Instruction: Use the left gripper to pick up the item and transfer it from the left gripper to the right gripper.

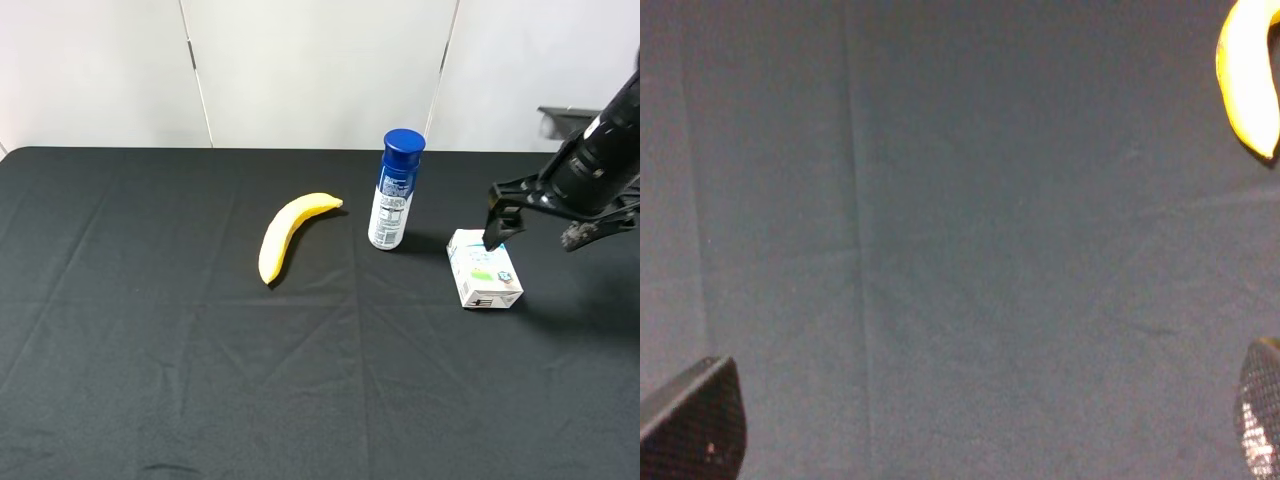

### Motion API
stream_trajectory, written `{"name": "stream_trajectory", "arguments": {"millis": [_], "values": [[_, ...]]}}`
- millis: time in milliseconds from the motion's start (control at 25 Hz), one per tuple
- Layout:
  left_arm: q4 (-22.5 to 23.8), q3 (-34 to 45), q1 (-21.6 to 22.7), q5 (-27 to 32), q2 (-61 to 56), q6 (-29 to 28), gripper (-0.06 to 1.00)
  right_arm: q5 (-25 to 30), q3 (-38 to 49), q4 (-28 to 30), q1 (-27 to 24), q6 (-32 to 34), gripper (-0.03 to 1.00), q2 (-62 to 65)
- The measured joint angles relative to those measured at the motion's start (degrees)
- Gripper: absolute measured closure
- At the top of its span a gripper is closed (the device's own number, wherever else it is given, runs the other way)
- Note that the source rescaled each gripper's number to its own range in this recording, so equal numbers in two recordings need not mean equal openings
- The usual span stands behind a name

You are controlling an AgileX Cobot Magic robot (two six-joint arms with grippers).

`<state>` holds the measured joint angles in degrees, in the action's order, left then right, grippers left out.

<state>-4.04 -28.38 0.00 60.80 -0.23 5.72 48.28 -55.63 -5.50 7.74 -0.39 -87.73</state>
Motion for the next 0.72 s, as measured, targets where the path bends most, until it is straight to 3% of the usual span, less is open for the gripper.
{"name": "stream_trajectory", "arguments": {"millis": [720], "values": [[0.0, 0.0, 0.0, 0.0, 0.0, 0.0, -0.03, 10.18, 0.0, 0.0, 0.0, 0.0, -0.03, 16.89]]}}
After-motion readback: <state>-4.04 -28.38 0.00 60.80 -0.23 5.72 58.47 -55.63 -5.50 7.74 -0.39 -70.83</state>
